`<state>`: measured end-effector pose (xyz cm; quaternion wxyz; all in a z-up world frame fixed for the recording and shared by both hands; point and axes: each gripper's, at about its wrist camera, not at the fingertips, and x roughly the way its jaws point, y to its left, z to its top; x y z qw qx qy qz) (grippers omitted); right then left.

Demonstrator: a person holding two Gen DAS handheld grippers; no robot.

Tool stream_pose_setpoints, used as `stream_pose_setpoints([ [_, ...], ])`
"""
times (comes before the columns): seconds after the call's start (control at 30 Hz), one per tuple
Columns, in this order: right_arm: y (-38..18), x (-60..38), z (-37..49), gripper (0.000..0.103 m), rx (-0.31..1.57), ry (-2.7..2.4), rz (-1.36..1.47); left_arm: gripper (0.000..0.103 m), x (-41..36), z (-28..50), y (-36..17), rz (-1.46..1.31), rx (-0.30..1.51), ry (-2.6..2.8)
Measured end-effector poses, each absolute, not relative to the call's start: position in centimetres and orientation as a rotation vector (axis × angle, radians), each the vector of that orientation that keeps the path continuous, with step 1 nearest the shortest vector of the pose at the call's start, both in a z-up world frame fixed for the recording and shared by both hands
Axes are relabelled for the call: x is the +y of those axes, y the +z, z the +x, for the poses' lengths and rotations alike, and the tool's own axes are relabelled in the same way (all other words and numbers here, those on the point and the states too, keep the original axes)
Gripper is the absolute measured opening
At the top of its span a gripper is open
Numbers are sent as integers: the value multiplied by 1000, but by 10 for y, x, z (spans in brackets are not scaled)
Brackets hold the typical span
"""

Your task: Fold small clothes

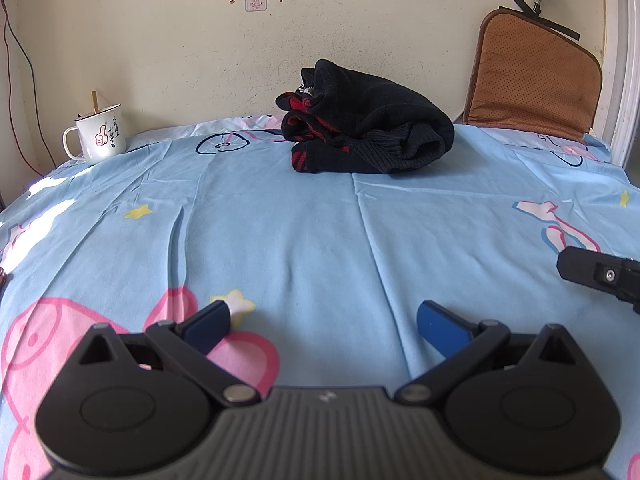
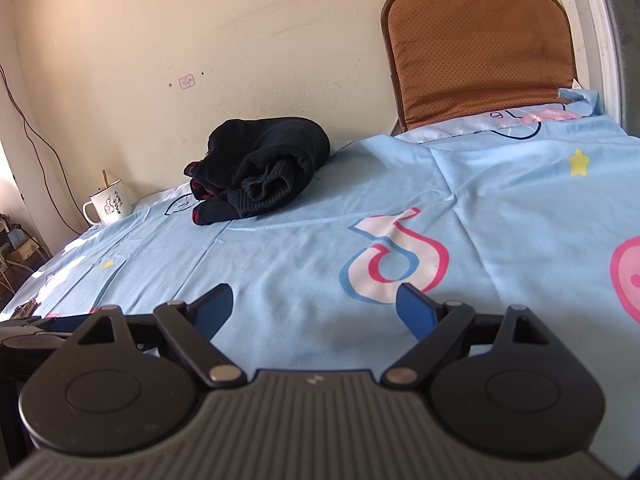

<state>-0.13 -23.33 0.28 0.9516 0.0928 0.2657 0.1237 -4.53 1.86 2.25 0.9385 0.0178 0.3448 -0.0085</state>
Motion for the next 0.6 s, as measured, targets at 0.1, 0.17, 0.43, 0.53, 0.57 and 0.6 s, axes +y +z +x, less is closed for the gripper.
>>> stream_pose_setpoints([
  [0.1, 3, -233, -1, 91, 541, 251, 189, 103, 19, -45, 22, 36, 704, -17],
  [0.17, 3, -234, -1, 91, 541, 252, 189, 103, 19, -45, 22, 36, 704, -17],
  [0.43, 3, -233, -1, 91, 540, 249, 190, 103, 18, -45, 22, 36, 704, -17],
  [0.53, 3, -233, -2, 91, 539, 250, 190, 103, 18, -46, 22, 36, 704, -17],
  [0.57, 3, -233, -2, 91, 539, 250, 190, 103, 18, -46, 22, 36, 704, -17],
  [0.6, 4, -233, -2, 91, 539, 252, 190, 103, 18, -46, 22, 36, 704, -17],
])
